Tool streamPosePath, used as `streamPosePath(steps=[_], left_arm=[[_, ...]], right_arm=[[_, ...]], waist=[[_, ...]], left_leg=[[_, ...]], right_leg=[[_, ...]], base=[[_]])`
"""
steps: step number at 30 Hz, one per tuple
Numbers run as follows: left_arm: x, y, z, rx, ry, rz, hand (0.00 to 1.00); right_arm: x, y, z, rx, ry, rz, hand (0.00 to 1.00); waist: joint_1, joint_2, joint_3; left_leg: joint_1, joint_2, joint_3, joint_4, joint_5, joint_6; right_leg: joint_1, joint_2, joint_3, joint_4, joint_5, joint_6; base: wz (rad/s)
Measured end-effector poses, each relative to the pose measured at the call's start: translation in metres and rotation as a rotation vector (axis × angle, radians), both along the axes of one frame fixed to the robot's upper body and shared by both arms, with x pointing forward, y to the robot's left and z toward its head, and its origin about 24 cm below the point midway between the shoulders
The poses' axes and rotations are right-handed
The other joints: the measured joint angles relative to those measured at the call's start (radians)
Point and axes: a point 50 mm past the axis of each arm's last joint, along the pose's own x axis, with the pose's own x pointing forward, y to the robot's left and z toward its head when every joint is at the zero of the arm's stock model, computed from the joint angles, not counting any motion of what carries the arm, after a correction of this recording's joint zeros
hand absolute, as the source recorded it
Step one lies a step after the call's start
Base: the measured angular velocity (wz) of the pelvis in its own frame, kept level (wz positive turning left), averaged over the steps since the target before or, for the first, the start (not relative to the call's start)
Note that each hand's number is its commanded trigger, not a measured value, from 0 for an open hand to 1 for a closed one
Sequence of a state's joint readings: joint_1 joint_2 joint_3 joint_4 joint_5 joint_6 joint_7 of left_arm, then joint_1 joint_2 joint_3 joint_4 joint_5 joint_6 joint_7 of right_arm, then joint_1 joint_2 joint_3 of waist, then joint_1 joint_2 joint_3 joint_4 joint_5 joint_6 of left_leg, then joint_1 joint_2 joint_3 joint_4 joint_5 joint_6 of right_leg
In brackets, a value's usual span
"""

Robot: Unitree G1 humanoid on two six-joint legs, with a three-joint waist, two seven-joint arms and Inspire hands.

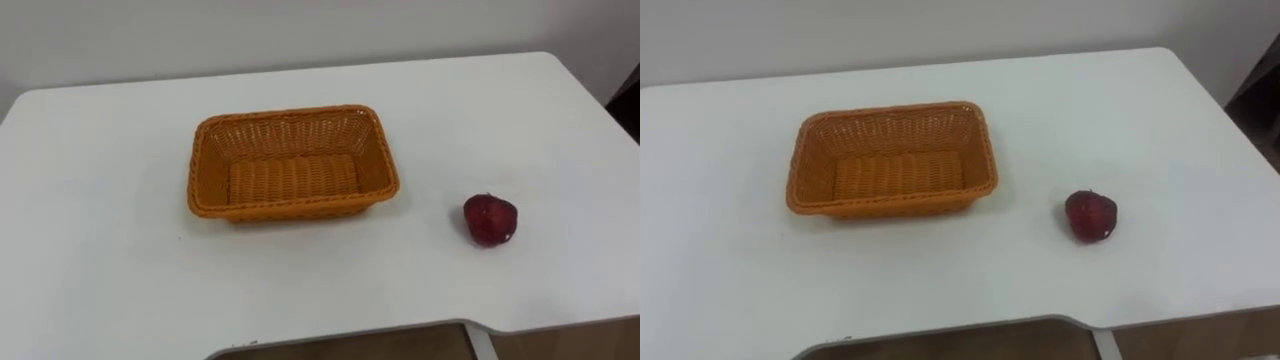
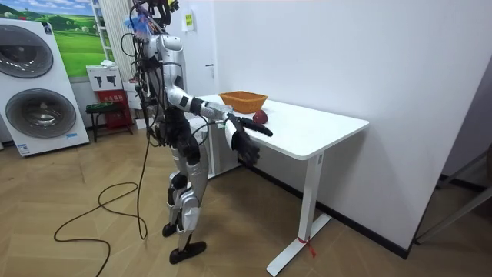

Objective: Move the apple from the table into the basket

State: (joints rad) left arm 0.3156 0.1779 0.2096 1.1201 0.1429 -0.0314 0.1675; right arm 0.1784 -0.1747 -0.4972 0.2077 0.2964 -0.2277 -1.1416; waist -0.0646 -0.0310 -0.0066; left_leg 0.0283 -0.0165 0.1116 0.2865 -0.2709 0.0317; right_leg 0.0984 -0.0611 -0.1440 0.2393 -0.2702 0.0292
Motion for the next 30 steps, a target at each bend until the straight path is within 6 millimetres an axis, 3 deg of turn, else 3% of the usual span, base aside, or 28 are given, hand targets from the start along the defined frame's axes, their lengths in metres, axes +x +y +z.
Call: streamPosePath(steps=[4,12,19,30], left_arm=[[0.0,-0.003,-0.001,-0.011,0.013,-0.03,0.0],[0.011,-0.007,-0.003,-0.023,0.006,-0.095,0.0],[0.024,-0.012,-0.005,-0.045,-0.01,-0.146,0.0],[0.03,-0.012,-0.005,-0.076,-0.026,-0.161,0.0]], right_arm=[[0.017,0.011,0.024,-0.234,0.068,0.123,0.0],[0.048,0.048,0.027,-0.385,0.155,0.431,0.0],[0.067,0.083,0.014,-0.363,0.198,0.726,0.0],[0.079,0.108,0.005,-0.323,0.241,1.027,0.0]], waist=[[0.029,-0.006,0.0013],[0.073,-0.015,0.0069],[0.092,-0.013,0.0142],[0.098,-0.009,0.0107]], left_leg=[[0.016,0.0,0.003,-0.02,0.008,-0.003],[0.017,0.003,0.002,-0.019,0.009,-0.005],[0.014,0.004,-0.005,-0.019,0.009,-0.005],[0.013,0.002,-0.019,-0.019,0.009,-0.005]], right_leg=[[0.005,0.001,0.004,-0.002,0.002,-0.001],[0.007,0.004,0.002,-0.004,0.003,-0.004],[0.014,0.005,-0.004,-0.021,0.011,-0.005],[0.025,0.006,-0.021,-0.036,0.013,-0.005]], base=[[-0.03],[0.0],[0.01],[0.03]])
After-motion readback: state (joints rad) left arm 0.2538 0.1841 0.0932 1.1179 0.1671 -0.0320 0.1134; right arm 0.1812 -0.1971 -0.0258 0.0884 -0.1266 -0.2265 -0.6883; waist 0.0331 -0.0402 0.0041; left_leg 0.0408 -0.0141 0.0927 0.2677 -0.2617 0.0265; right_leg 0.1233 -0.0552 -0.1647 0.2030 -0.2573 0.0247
